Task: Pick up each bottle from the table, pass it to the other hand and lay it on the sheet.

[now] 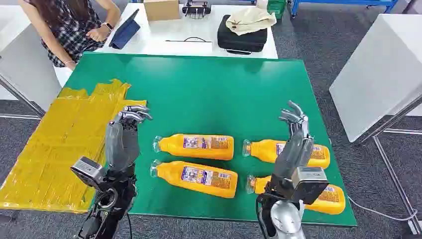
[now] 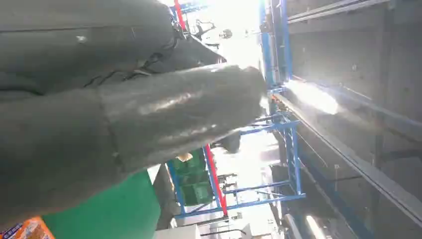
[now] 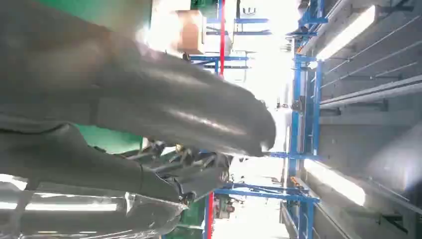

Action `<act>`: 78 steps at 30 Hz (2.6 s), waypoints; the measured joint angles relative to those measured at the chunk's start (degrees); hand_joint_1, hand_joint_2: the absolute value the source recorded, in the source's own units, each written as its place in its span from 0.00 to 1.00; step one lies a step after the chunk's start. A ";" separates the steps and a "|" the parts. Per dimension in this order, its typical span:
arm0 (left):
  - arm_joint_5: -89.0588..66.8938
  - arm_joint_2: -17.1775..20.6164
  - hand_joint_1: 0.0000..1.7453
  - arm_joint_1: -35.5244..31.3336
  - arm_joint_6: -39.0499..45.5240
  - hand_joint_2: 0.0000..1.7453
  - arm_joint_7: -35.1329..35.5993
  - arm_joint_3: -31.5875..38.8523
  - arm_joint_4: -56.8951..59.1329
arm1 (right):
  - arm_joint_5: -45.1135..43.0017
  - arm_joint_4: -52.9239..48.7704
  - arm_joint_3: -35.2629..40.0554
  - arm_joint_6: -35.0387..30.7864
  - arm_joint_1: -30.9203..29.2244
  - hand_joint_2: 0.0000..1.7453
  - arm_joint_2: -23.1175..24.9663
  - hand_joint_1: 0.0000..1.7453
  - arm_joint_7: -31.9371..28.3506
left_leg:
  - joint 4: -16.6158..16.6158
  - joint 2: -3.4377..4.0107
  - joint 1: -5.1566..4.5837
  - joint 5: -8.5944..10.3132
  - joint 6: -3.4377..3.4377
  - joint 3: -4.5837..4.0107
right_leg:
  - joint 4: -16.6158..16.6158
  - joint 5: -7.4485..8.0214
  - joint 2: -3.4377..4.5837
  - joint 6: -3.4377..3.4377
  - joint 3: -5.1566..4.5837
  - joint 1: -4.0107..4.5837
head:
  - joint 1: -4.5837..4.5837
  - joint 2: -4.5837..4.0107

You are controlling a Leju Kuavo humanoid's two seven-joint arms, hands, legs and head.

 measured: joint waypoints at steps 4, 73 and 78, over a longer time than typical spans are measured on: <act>0.02 0.00 1.00 0.01 -0.13 0.00 0.09 0.00 0.00 | -0.07 0.00 0.00 -0.09 0.02 0.00 -0.02 1.00 0.18 | 0.00 0.00 0.00 0.00 0.00 0.01 | -0.01 0.00 0.00 0.00 -0.01 0.00 | 0.00 0.00; 4.17 -2.69 0.00 21.82 -1.40 0.00 -1.20 9.38 2.58 | 55.89 -28.81 -39.52 22.25 41.31 1.00 -11.72 0.00 14.45 | 0.00 -0.32 -0.25 -0.79 0.31 0.49 | -0.16 -0.72 -0.19 0.45 0.60 -0.21 | 0.09 0.00; 4.55 -2.49 0.00 21.84 -1.27 0.00 -1.20 9.38 2.54 | 55.82 -27.35 -42.42 24.46 38.61 1.00 -11.69 0.00 11.46 | 0.00 -0.31 -0.24 -0.79 0.31 0.51 | -0.16 -0.72 -0.19 0.45 0.60 -0.20 | 0.07 -0.02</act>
